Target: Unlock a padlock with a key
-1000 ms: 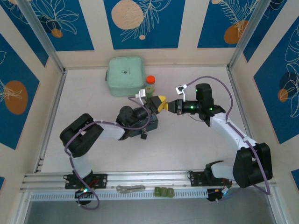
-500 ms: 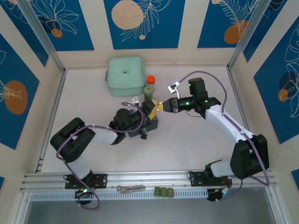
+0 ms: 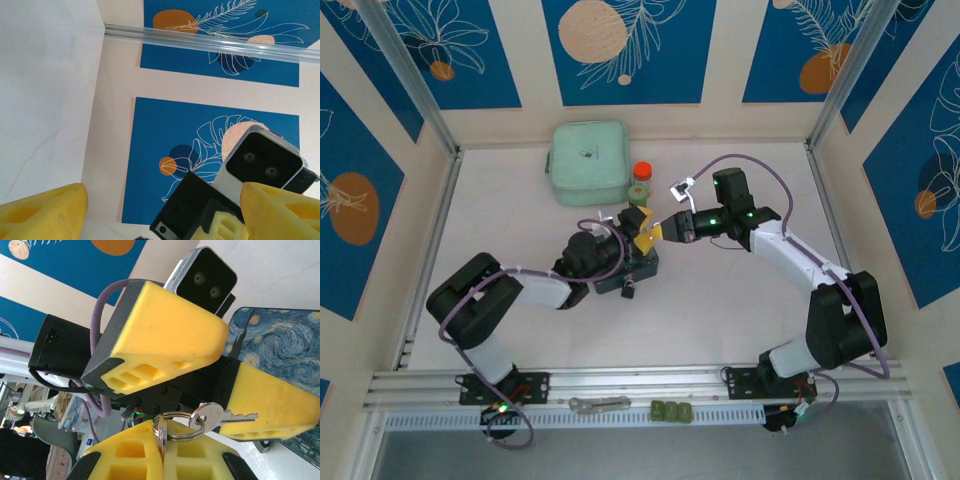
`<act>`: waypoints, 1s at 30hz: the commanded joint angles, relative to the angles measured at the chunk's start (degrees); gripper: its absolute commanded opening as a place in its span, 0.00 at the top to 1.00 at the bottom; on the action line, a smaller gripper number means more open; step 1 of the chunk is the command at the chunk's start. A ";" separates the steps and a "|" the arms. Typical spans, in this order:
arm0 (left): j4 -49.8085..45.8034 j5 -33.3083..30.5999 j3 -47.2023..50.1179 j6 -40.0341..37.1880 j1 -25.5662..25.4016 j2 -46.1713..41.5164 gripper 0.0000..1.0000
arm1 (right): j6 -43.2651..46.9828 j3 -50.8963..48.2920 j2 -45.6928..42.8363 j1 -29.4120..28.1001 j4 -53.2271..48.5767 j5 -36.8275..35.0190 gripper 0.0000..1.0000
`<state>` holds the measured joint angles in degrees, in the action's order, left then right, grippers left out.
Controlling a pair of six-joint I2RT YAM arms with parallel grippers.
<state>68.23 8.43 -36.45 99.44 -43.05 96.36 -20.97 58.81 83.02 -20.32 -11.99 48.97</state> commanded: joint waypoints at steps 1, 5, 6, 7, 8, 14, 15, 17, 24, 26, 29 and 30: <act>3.71 -1.22 -1.61 2.19 -0.41 -0.95 0.22 | -1.66 -0.73 0.60 -0.43 3.48 2.25 1.00; 4.90 -0.89 -2.39 2.49 -0.41 -0.71 0.24 | -2.02 -1.80 1.50 -0.43 4.10 2.32 1.00; 5.01 -0.95 -2.40 2.51 -0.41 -0.78 0.25 | -2.06 -2.04 1.61 -0.34 4.21 2.31 1.00; 5.16 -0.96 -2.40 2.51 -0.45 -0.86 0.26 | -2.13 -2.33 1.70 -0.34 4.38 2.24 1.00; 5.29 -1.04 -2.40 2.35 -0.45 -1.07 0.27 | -2.21 -2.69 1.70 -0.25 4.56 2.18 1.00; 4.35 -0.80 -2.40 0.54 -0.30 -1.92 0.34 | -2.58 -4.35 1.38 0.79 4.83 2.29 1.00; 3.99 -0.78 -2.32 0.29 -0.34 -2.00 0.35 | -2.67 -4.53 1.12 0.96 4.84 2.19 1.00; 3.78 -0.78 -2.14 -0.28 -0.36 -2.14 0.39 | -2.74 -4.84 0.62 1.45 4.89 2.09 1.00; 3.77 -0.18 -2.31 -1.51 -0.31 -1.37 0.63 | -2.72 -5.54 -0.41 2.47 4.87 2.31 1.00; 3.65 0.25 -2.74 -1.93 -0.37 -1.09 0.74 | -2.74 -5.47 -0.35 2.46 4.88 2.51 1.00; 3.34 0.76 -3.19 -2.27 -0.36 -0.58 0.84 | -2.41 -5.07 -0.56 2.43 4.77 2.58 1.00; 3.40 0.97 -3.35 -2.28 -0.37 -0.44 0.85 | -2.25 -4.85 -0.66 2.44 4.69 2.54 1.00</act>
<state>70.59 8.78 -38.15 98.48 -43.13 95.94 -23.40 53.82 83.79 -17.98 -6.85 49.63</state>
